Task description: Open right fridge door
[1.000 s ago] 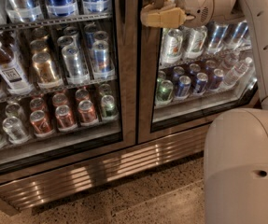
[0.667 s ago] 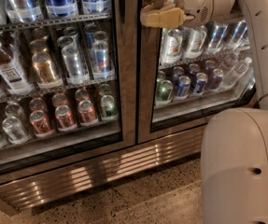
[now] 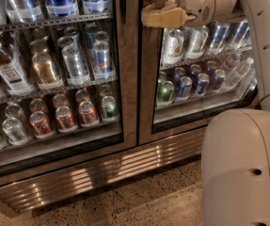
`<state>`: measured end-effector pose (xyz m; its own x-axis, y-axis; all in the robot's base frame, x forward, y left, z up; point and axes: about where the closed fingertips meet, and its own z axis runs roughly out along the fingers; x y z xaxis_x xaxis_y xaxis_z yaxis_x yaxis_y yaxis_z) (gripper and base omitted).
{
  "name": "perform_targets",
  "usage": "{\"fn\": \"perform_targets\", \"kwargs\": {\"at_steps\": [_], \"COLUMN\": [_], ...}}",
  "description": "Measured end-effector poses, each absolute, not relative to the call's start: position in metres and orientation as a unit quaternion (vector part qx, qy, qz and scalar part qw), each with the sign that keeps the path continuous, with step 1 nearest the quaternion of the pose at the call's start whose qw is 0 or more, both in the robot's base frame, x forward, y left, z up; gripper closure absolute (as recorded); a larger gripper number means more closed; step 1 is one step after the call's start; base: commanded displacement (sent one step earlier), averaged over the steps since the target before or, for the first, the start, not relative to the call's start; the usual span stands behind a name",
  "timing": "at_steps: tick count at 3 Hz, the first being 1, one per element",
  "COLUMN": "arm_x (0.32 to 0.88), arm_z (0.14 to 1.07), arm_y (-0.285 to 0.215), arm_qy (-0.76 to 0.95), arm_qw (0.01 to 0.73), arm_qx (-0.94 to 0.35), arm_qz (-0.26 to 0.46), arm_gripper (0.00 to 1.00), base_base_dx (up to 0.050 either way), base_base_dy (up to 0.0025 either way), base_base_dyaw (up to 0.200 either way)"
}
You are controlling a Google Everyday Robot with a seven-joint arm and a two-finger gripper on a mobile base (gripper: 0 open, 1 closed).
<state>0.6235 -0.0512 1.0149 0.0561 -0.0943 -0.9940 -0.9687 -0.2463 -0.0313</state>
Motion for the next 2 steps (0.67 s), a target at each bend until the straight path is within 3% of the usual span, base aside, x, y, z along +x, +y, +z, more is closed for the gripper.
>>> {"fn": "perform_targets", "kwargs": {"at_steps": [1,2], "arm_x": [0.6224,0.6224], "arm_z": [1.0148,1.0148], "arm_y": [-0.0516,-0.0516], "arm_qy": [0.446,0.446], "arm_qw": [0.417,0.417], "arm_qx": [-0.596,-0.596], "arm_qz": [0.522,0.522], "arm_gripper": [1.0,1.0], "base_base_dx": [0.0,-0.041], "base_base_dy": [0.0,0.0023], "base_base_dyaw": [0.0,-0.11]}}
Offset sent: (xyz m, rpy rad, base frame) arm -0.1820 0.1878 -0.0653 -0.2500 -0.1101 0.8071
